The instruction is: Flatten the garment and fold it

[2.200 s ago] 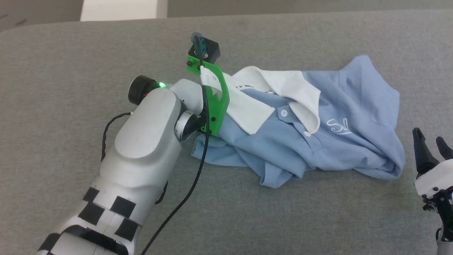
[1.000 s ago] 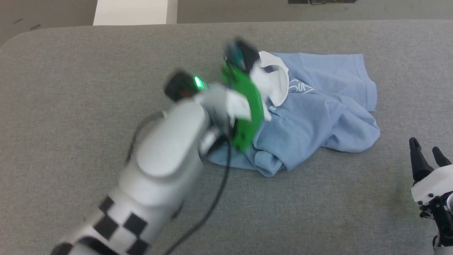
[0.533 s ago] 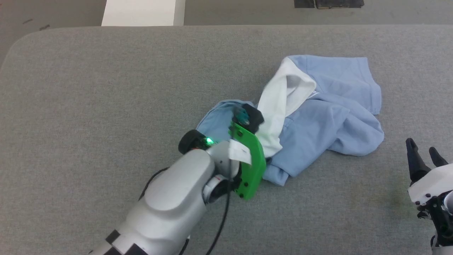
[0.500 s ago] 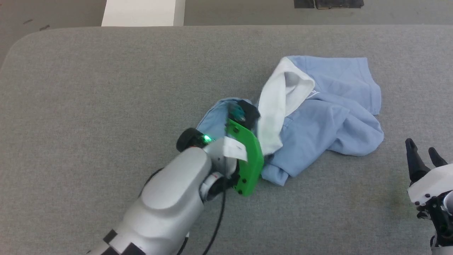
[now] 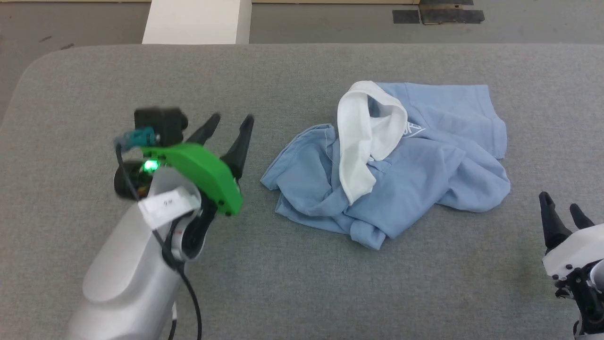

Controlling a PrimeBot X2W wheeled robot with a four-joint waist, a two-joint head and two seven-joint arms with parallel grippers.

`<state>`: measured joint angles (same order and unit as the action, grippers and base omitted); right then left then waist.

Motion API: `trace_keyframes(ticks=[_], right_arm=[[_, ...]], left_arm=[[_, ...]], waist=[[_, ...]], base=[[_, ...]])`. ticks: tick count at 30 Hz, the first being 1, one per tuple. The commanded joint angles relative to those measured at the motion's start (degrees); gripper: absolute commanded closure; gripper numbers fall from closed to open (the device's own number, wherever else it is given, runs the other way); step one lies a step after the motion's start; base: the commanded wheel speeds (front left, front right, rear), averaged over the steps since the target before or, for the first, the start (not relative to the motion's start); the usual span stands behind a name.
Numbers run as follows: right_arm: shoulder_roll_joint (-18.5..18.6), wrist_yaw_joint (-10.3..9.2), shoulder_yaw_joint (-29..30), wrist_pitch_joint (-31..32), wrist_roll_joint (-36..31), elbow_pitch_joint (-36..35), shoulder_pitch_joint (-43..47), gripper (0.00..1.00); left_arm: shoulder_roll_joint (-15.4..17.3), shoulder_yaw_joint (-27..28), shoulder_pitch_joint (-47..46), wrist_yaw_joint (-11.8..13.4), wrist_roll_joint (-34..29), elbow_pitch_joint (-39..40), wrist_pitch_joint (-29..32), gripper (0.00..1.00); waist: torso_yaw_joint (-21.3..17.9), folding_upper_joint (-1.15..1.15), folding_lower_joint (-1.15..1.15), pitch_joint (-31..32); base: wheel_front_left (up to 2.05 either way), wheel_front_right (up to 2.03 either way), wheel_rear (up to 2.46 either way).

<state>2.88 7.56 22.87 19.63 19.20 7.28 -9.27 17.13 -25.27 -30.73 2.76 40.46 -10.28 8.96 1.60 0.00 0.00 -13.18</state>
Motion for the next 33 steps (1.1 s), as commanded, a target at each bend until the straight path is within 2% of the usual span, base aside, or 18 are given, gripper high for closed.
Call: trace_keyframes(ticks=[1,5,9,11,15,16,17,18,23,30,31,32,33], right_arm=[[0.0,-0.08,0.1,-0.4,0.2,-0.1,0.2,0.0],[0.0,-0.08,0.2,-0.3,0.1,-0.4,0.2,0.0],[0.0,-0.08,0.2,-0.1,0.1,-0.6,0.0,0.0],[0.0,-0.08,0.2,0.1,0.0,-0.8,-0.1,0.0],[0.0,-0.08,0.1,0.6,-0.3,-1.7,-0.4,0.0],[0.0,-0.08,0.1,0.8,-0.3,-2.0,-0.6,0.0],[0.0,-0.08,0.2,1.1,-0.5,-2.5,-0.9,0.0],[0.0,-0.08,0.2,1.1,-0.5,-2.6,-1.0,0.0],[0.0,-0.08,0.7,1.1,-0.4,-3.1,-1.0,0.0],[0.0,-0.08,1.1,0.9,-0.2,-3.7,-1.2,0.0],[0.0,-0.08,1.2,0.8,-0.2,-3.7,-1.2,0.0],[0.0,-0.08,1.2,0.8,-0.2,-3.7,-1.2,0.0],[0.0,-0.08,1.2,0.7,-0.2,-3.6,-1.3,0.0]], left_arm=[[0.3,0.1,2.0,0.6,-0.3,0.3,-0.6,0.0],[0.3,-0.3,3.4,1.3,0.0,0.9,0.2,0.0],[0.4,-2.4,1.0,2.3,-0.5,0.1,5.7,0.0],[0.0,-4.2,-1.9,2.7,-0.9,-1.0,10.5,0.0],[-0.4,-9.3,-9.1,3.0,-2.2,-5.6,23.6,0.0],[-0.7,-10.6,-11.0,2.9,-2.6,-7.0,27.0,0.0],[-1.4,-13.7,-15.0,2.2,-3.4,-10.1,34.3,0.0],[-1.6,-14.5,-16.1,2.1,-3.6,-11.2,36.1,0.0],[-1.6,-17.5,-19.0,1.2,-5.6,-15.6,40.4,0.0],[-2.5,-20.2,-18.4,-0.2,-5.8,-20.6,42.7,0.0],[-2.9,-20.3,-18.0,-0.3,-5.3,-21.1,42.9,0.23],[-3.2,-20.2,-17.8,-0.4,-4.9,-21.5,42.8,0.72],[-3.4,-20.2,-17.5,-0.5,-4.6,-21.9,43.0,1.0]], waist=[[0.3,0.0,0.0,-0.1],[0.8,0.0,0.0,-0.3],[1.1,0.0,0.0,-0.7],[1.3,0.0,0.0,-1.2],[0.9,0.0,0.0,-2.3],[0.7,0.0,0.0,-2.7],[-0.2,0.0,0.0,-3.5],[-0.6,0.0,0.0,-3.9],[-2.0,0.0,0.0,-5.5],[-2.8,0.0,0.0,-7.2],[-2.8,0.0,0.0,-7.3],[-2.8,0.0,0.0,-7.5],[-2.7,0.0,0.0,-7.5]], base=[[0.0,0.0,0.0],[0.0,0.0,0.0],[0.0,0.0,0.0],[0.0,0.0,0.0],[0.0,0.0,0.0],[0.0,0.0,0.0],[0.0,0.0,0.0],[0.0,0.0,0.0],[0.0,0.0,0.0],[0.0,0.0,0.0],[0.0,0.0,0.0],[0.0,0.0,0.0],[0.0,0.0,0.0]])
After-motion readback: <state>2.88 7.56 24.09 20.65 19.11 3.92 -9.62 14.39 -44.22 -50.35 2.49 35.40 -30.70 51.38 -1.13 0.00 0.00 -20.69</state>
